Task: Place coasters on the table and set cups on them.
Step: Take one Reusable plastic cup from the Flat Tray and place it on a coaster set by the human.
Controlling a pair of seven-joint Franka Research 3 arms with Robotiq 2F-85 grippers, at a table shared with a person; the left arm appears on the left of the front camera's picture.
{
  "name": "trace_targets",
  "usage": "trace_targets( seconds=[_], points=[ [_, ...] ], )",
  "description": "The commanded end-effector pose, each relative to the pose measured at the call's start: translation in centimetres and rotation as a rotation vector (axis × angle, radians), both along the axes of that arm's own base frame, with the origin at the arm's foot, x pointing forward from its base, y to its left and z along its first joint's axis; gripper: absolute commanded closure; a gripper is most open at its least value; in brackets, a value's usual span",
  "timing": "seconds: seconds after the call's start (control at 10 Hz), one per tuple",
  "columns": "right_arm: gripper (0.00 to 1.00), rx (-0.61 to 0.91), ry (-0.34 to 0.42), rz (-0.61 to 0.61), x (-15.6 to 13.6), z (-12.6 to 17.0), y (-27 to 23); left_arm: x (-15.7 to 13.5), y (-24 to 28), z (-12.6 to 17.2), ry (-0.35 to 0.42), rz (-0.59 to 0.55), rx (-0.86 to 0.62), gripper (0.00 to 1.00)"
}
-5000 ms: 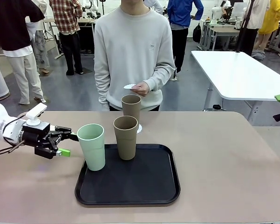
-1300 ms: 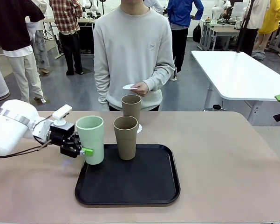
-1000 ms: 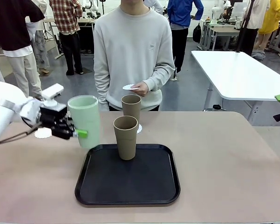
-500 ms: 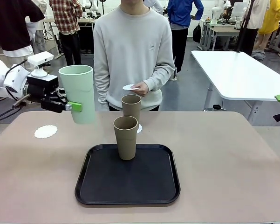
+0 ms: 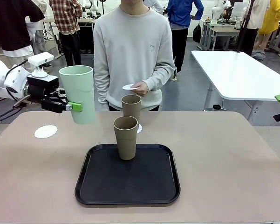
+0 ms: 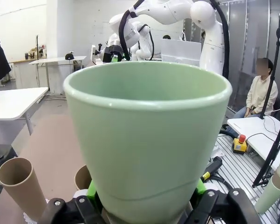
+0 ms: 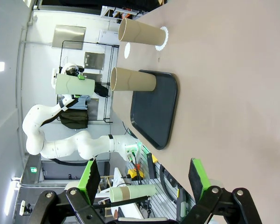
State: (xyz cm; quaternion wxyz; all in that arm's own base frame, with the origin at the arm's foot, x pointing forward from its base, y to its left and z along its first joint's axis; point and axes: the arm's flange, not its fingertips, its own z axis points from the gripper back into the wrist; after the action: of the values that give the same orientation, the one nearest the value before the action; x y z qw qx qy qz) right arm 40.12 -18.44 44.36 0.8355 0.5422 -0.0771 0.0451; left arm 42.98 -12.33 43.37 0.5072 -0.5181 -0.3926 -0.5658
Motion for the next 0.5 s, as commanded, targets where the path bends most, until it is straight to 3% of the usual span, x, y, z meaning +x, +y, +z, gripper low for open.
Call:
trace_targets(
  seconds=[0.0,0.4],
  points=[
    [0.00,0.002,-0.011,-0.004,0.1,0.0,0.1,0.0,0.0,0.0,0.000,0.000,0.000,0.16],
    [0.00,0.002,-0.011,-0.004,0.1,0.0,0.1,4.9,4.0,2.1,-0.060,0.053,0.021,0.16]
  ],
)
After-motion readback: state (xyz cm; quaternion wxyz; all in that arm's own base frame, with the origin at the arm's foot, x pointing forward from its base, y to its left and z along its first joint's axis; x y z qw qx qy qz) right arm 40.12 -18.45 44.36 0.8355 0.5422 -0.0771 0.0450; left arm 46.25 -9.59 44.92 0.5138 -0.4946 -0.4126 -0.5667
